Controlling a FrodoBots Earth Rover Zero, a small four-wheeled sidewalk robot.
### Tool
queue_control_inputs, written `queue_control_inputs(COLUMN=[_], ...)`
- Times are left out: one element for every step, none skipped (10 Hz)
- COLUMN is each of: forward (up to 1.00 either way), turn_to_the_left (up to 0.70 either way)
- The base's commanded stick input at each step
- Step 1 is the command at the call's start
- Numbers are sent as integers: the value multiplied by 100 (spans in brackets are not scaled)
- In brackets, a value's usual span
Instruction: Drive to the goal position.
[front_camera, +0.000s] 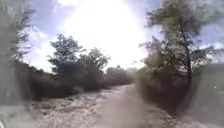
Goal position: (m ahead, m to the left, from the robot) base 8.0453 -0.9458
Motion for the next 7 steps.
queue_control_inputs(forward=[70, 70, 70, 70, 70, 70, 70], turn_to_the_left=[0, 0, 0, 0, 0, 0, 0])
